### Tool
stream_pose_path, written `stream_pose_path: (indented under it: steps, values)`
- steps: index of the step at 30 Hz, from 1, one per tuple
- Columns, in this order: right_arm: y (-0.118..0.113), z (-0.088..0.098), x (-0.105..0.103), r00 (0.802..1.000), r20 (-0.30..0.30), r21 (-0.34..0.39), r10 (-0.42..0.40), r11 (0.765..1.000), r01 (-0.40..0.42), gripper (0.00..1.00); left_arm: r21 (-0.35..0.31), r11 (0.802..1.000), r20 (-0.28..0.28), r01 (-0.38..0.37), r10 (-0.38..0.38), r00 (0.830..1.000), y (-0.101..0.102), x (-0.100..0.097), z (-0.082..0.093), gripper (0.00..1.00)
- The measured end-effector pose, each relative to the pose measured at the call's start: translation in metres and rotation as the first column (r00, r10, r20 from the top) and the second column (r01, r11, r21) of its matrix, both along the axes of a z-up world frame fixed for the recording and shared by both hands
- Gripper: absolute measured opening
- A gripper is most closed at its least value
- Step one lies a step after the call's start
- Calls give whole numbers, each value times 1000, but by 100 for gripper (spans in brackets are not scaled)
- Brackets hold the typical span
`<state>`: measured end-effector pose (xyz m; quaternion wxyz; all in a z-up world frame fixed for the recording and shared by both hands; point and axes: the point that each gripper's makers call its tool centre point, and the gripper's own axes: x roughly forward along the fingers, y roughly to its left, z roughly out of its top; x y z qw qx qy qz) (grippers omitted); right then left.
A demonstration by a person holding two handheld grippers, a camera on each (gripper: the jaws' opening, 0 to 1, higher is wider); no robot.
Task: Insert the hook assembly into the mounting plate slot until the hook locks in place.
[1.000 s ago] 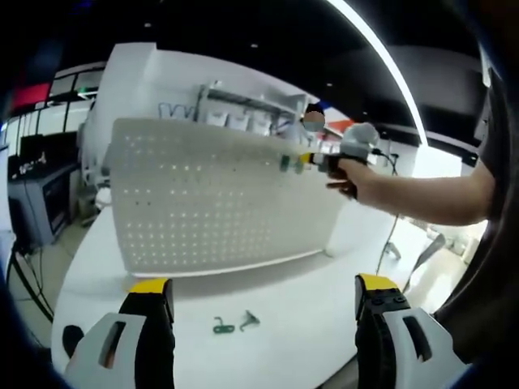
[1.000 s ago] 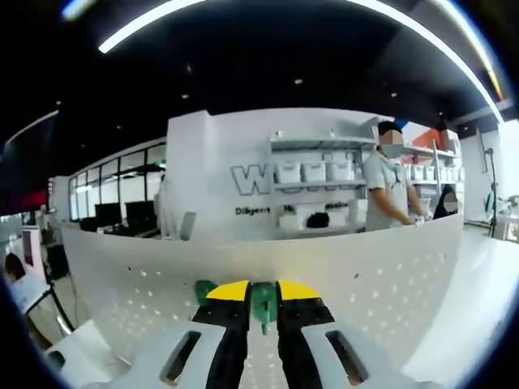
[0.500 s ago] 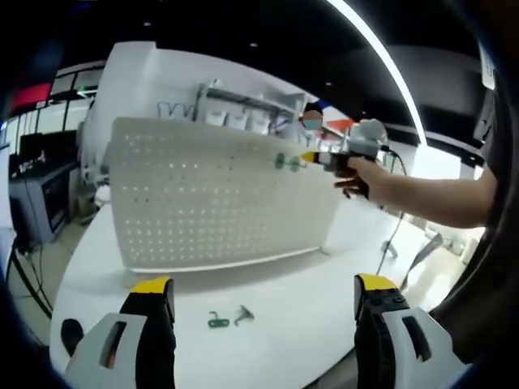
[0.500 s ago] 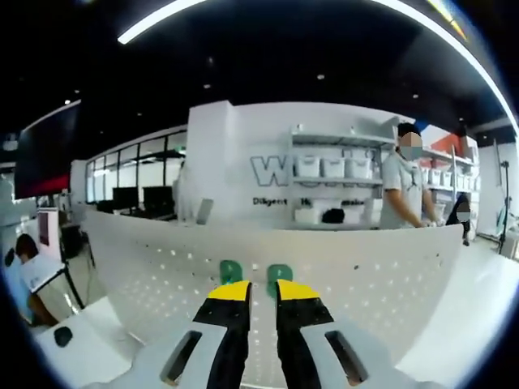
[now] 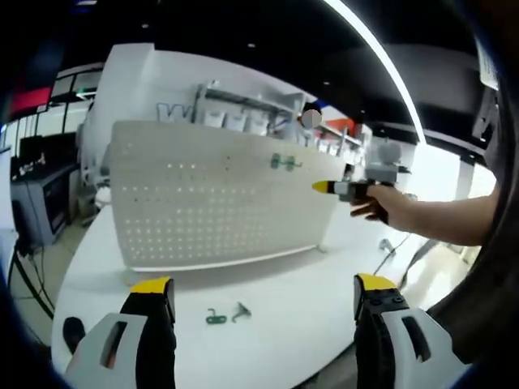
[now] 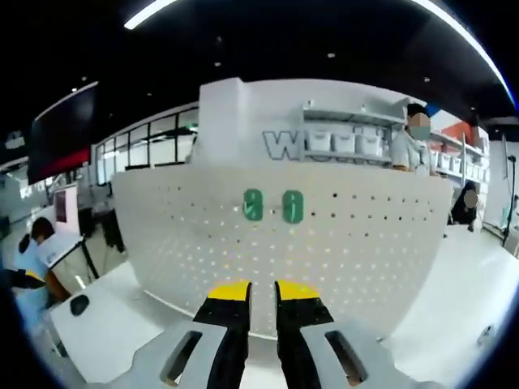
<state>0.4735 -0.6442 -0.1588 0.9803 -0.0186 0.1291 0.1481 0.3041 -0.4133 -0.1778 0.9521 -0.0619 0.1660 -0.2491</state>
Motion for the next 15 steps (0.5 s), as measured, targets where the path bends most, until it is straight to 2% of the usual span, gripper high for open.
stream_pose_path:
  steps: [6, 10, 12, 15]
  values:
    - [13, -27, -29, 997, -55, -26, 56, 998, -57, 9, 3, 1000, -6, 1, -1, 1000, -2, -5, -2, 92]
    - [28, -38, -48, 982, -118, 37, 149, 989, -145, 9, 4, 1000, -10, 1, -1, 1000, -3, -8, -3, 92]
    - [29, -41, -56, 978, -122, -8, 170, 985, -172, 9, 11, 1000, -14, 2, -1, 1000, -3, -10, -5, 92]
    - [34, -47, -67, 968, -143, -8, 205, 978, -209, 11, 12, 1000, -20, -1, 1, 1000, -3, -11, -8, 92]
